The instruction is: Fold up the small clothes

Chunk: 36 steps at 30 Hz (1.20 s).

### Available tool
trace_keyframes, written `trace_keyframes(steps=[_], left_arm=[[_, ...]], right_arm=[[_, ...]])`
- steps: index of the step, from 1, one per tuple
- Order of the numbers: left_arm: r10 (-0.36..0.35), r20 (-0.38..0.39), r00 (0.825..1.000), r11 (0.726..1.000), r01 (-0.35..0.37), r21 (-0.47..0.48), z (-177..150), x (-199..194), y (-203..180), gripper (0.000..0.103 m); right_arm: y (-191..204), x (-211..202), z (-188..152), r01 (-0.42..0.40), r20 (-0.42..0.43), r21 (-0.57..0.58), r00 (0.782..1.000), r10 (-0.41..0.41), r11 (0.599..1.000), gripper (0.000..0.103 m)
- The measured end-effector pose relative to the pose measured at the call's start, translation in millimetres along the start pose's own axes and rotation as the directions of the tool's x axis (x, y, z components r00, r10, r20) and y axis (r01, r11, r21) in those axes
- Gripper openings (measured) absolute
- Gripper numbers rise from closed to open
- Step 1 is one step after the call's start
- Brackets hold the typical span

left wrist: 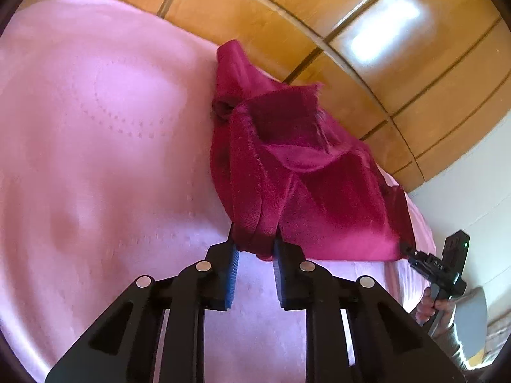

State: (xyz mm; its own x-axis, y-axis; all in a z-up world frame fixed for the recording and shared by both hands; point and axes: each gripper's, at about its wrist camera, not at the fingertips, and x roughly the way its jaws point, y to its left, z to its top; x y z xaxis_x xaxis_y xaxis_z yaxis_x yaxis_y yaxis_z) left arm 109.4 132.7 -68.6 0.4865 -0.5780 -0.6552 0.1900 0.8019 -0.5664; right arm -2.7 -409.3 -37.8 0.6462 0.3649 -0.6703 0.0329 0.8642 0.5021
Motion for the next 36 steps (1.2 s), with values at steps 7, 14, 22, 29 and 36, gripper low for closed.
trace_keyframes(steps=[7,14,22,29,36], left_arm=[[-0.027,-0.009,1.0,1.0,0.027,0.015,-31.1,-31.4,-9.8,0.017],[-0.043,-0.085,0.995,0.999,0.041,-0.026,-89.5,-60.1,-14.1,0.017],[0.136,-0.027,0.99,0.978,-0.13,0.165,-76.9,-74.6,-34.2,0.033],[0.132,-0.008,0.991,0.919,-0.12,0.375,-29.3,-41.0,-53.7,0.053],[0.059,-0.014,0.998,0.926,-0.05,0.374,-2.9,-14.4,-52.3,0.041]], right_arm=[[9.3,-32.0,-16.0,-0.037,0.004,-0.013,0.999,0.037,0.999,0.024],[3.4,-49.1,-55.4,-0.002,-0.098,-0.017,0.995,0.001,1.0,0.024],[6.3,-46.6,-48.7,0.019,-0.102,-0.058,0.994,-0.025,0.998,0.039],[17.3,-33.6,-13.6,0.053,-0.022,-0.134,0.998,-0.056,0.99,0.057],[23.3,-3.1,20.0,0.084,0.002,-0.192,0.996,-0.086,0.978,0.058]])
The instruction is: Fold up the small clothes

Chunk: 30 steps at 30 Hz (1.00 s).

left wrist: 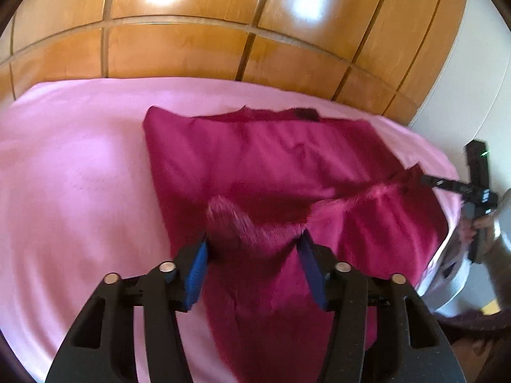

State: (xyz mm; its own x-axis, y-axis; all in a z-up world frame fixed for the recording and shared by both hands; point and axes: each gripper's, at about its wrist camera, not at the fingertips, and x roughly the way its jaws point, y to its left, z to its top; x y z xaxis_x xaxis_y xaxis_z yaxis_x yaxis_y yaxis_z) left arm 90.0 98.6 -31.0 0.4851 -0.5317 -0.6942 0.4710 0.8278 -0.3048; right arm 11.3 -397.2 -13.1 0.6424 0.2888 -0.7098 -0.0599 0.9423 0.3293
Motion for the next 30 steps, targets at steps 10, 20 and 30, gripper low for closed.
trace_keyframes(steps=[10,20,30], left_arm=[[-0.089,0.11,0.99,0.993,0.097,-0.064,-2.2,-37.0,-4.0,0.008],[-0.035,0.244,0.969,0.993,0.062,-0.103,44.9,-65.8,3.7,0.008],[0.11,0.17,0.979,0.979,-0.077,-0.19,121.2,18.1,45.6,0.008]], right_arm=[[8.6,-17.6,2.0,0.05,0.031,-0.051,0.998,-0.049,0.997,0.007],[16.0,-31.6,67.2,-0.022,0.197,0.02,0.98,0.018,1.0,0.007],[4.9,66.9,138.3,0.108,0.166,0.087,0.979,-0.121,0.99,0.007]])
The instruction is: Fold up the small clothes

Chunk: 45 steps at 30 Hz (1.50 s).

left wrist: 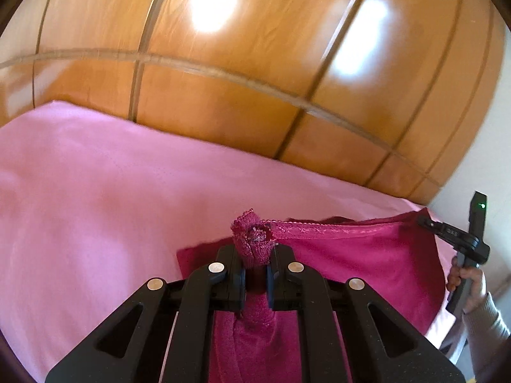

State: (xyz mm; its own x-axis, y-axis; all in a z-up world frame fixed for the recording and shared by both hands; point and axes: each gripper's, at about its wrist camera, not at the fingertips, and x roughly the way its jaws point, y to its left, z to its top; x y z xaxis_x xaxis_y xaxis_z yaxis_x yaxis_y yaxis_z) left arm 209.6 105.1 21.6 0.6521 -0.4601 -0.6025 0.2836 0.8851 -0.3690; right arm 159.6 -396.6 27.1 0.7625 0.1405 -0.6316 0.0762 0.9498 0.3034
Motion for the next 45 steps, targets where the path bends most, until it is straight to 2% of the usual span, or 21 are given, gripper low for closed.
trace_keyframes(steps=[6,8,9,11,13,15,17,19,22,24,27,29,32,33,34,35,37,40,42,43,45], left_arm=[[0.109,-0.083,0.991,0.994,-0.109,0.005,7.3,59.0,11.8,0.008],[0.153,-0.125,0.98,0.988,-0.153,0.01,4.9,78.0,17.8,0.008],[0.191,-0.154,0.969,0.981,-0.191,0.02,2.3,88.3,21.1,0.008],[0.195,-0.193,0.962,0.98,-0.197,0.009,0.9,98.3,28.6,0.009],[0.168,-0.173,0.97,0.984,-0.176,-0.028,3.7,86.6,32.7,0.01],[0.154,-0.156,0.976,0.984,-0.165,-0.062,4.0,73.0,38.1,0.021],[0.131,-0.136,0.982,0.985,-0.145,-0.099,-1.6,49.3,42.7,0.034],[0.097,-0.122,0.988,0.988,-0.11,-0.109,-14.4,25.4,42.2,0.038],[0.045,-0.125,0.991,0.99,-0.061,-0.125,-36.8,0.0,38.1,0.049],[-0.006,-0.145,0.989,0.99,-0.015,-0.143,-61.0,-19.2,34.5,0.05],[-0.067,-0.173,0.983,0.988,0.04,-0.151,-94.7,-41.3,24.2,0.05],[-0.096,-0.196,0.976,0.985,0.065,-0.16,-117.4,-51.0,16.8,0.052],[-0.135,-0.195,0.971,0.978,0.099,-0.186,-138.5,-58.9,8.3,0.053],[-0.137,-0.194,0.971,0.977,0.1,-0.188,-141.9,-60.1,6.3,0.053],[-0.13,-0.199,0.971,0.98,0.095,-0.177,-144.0,-59.6,3.4,0.038],[-0.119,-0.204,0.972,0.983,0.085,-0.164,-143.5,-58.7,1.9,0.025],[-0.086,-0.207,0.974,0.991,0.062,-0.12,-140.9,-61.2,-0.8,0.016],[-0.028,-0.21,0.977,0.999,0.018,-0.049,-132.5,-63.3,-5.8,0.014],[-0.017,-0.217,0.976,0.999,0.006,-0.05,-129.3,-63.3,-3.3,0.014],[-0.014,-0.223,0.975,0.999,0.003,-0.05,-128.4,-60.5,-3.2,0.015],[0.042,-0.228,0.973,0.998,-0.049,-0.028,-130.6,-60.1,-11.8,0.023]], right_arm=[[-9.2,66.4,-6.2,0.123,-0.097,-0.035,0.987,-0.126,0.992,0.007],[-14.3,79.8,-11.5,0.131,-0.136,-0.031,0.982,-0.134,0.991,0.007],[-16.7,84.5,-12.5,0.131,-0.15,-0.025,0.98,-0.133,0.991,0.008],[-17.1,84.9,-11.3,0.122,-0.163,-0.022,0.979,-0.124,0.992,0.009],[-14.5,76.6,-9.9,0.114,-0.158,-0.043,0.98,-0.119,0.993,0.016],[-14.3,61.9,-11.3,0.083,-0.152,-0.039,0.984,-0.088,0.996,0.032],[-16.7,39.6,-17.2,0.042,-0.137,-0.038,0.989,-0.047,0.998,0.033],[-21.5,15.9,-28.2,-0.006,-0.136,-0.027,0.991,0.003,1.0,0.035],[-32.5,-21.3,-52.8,-0.092,-0.148,0.007,0.985,0.092,0.996,0.041],[-39.7,-42.8,-74.6,-0.138,-0.172,0.032,0.975,0.142,0.99,0.044],[-43.8,-64.3,-101.7,-0.162,-0.199,0.057,0.965,0.171,0.985,0.049],[-45.5,-74.4,-122.8,-0.172,-0.226,0.078,0.956,0.185,0.982,0.05],[-48.3,-74.1,-143.8,-0.164,-0.243,0.113,0.952,0.188,0.98,0.048],[-49.3,-73.8,-145.9,-0.162,-0.235,0.127,0.954,0.188,0.979,0.039],[-49.5,-73.0,-145.6,-0.156,-0.234,0.137,0.954,0.185,0.978,0.03],[-49.9,-73.5,-143.9,-0.152,-0.23,0.151,0.955,0.184,0.977,0.016],[-50.0,-82.6,-133.9,-0.164,-0.199,0.15,0.961,0.192,0.975,0.011],[-48.8,-107.3,-126.8,-0.192,-0.153,0.127,0.966,0.21,0.973,0.009],[-47.4,-109.5,-129.6,-0.17,-0.166,0.1,0.969,0.185,0.98,0.008],[-47.9,-106.5,-135.4,-0.134,-0.184,0.08,0.972,0.147,0.988,0.008],[-47.9,-96.7,-142.7,-0.114,-0.21,0.077,0.969,0.128,0.991,0.008]])
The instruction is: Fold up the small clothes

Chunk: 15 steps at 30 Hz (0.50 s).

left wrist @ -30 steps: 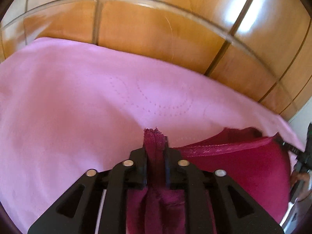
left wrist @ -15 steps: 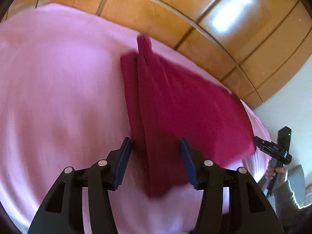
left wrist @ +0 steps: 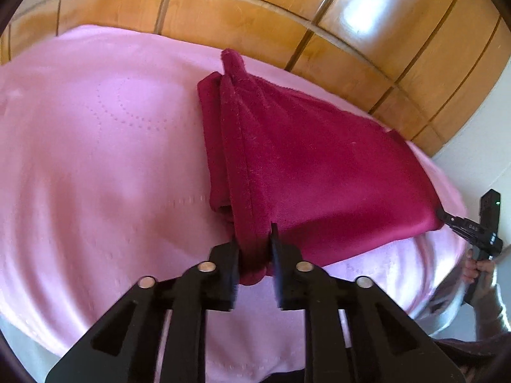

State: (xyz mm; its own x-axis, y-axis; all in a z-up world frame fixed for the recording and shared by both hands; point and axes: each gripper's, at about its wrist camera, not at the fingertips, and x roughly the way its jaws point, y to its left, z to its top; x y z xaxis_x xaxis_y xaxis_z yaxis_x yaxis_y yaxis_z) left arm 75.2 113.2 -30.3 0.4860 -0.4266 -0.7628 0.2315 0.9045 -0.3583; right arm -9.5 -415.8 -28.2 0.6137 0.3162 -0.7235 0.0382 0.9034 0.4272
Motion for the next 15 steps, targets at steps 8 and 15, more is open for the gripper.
trace_keyframes(steps=[8,15], left_arm=[[0.002,0.164,0.986,1.0,-0.002,-0.001,-5.3,-35.4,-23.6,0.033],[0.092,0.096,0.991,0.994,-0.097,0.046,-8.5,6.0,-42.4,0.034]], right_arm=[[46.2,-20.4,6.9,0.044,0.156,-0.128,0.987,-0.023,0.991,0.028],[125.6,42.4,-16.3,-0.086,0.013,-0.296,0.995,0.094,0.951,0.028]])
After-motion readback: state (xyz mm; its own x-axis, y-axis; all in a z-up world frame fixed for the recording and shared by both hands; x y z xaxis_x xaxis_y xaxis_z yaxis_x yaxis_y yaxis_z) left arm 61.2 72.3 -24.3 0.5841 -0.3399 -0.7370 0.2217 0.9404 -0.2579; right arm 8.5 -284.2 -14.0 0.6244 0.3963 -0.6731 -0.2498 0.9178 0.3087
